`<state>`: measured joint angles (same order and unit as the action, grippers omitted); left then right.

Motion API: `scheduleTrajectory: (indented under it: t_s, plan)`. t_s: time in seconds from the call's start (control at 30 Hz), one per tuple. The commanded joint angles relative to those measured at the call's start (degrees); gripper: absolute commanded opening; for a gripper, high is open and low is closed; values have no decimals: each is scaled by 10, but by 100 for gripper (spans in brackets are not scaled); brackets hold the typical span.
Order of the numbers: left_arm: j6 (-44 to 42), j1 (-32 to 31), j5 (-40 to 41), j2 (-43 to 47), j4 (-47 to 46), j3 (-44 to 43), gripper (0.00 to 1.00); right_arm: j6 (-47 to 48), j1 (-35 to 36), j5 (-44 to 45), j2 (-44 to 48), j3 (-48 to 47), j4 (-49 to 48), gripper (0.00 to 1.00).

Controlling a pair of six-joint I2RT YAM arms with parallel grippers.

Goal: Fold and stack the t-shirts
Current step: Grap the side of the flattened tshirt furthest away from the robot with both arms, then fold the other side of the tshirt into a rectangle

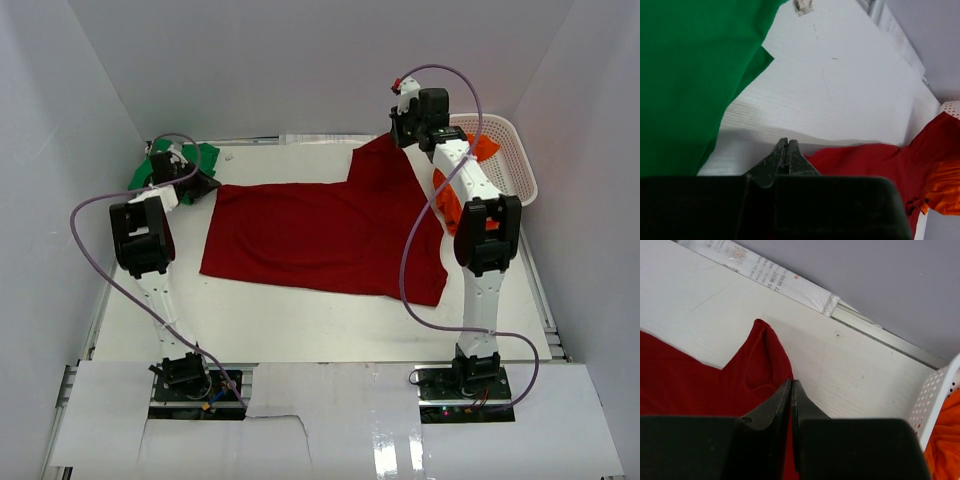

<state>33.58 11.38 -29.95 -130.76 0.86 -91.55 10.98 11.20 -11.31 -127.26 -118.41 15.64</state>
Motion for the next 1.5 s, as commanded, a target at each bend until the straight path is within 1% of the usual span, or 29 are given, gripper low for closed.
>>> scheduleTrajectory:
  t_s: [0.0, 0.1, 0.27, 0.43, 0.53, 0.63, 0.87, 0.93, 0.97, 1.17, 1.37, 1.47]
  plan:
    - [3, 6, 10, 99, -75, 43, 0, -12, -5, -21, 75, 49, -36, 8]
    - [15, 8, 4, 125, -91, 68, 0, -14, -5, -33, 112, 101, -47, 8]
    - [24, 8, -21, 150, -122, 77, 0, -16, -5, -56, 170, 168, -54, 8]
    - [27, 8, -31, 173, -121, 89, 0, -24, -4, -72, 216, 215, -51, 8]
    - [21, 8, -11, 190, -102, 117, 0, -25, -4, -71, 248, 254, -51, 8]
    - [8, 8, -12, 192, -101, 150, 0, -29, -4, -64, 286, 309, -72, 8]
    - [-1, 10, -27, 172, -102, 150, 0, -41, -5, -60, 344, 374, -74, 8]
    - [-21, 9, -62, 176, -148, 164, 0, -45, -5, -58, 363, 389, -73, 8]
    - [-26, 9, -70, 177, -157, 168, 0, -49, -5, -58, 370, 405, -73, 8]
    - [-32, 11, -104, 176, -171, 182, 0, -72, -5, -55, 419, 468, -55, 8]
    - [-38, 15, -104, 221, -204, 229, 0, -99, -4, -41, 472, 506, -42, 8]
    - [-20, 22, -124, 256, -262, 271, 0, -105, -3, -43, 492, 517, -32, 8]
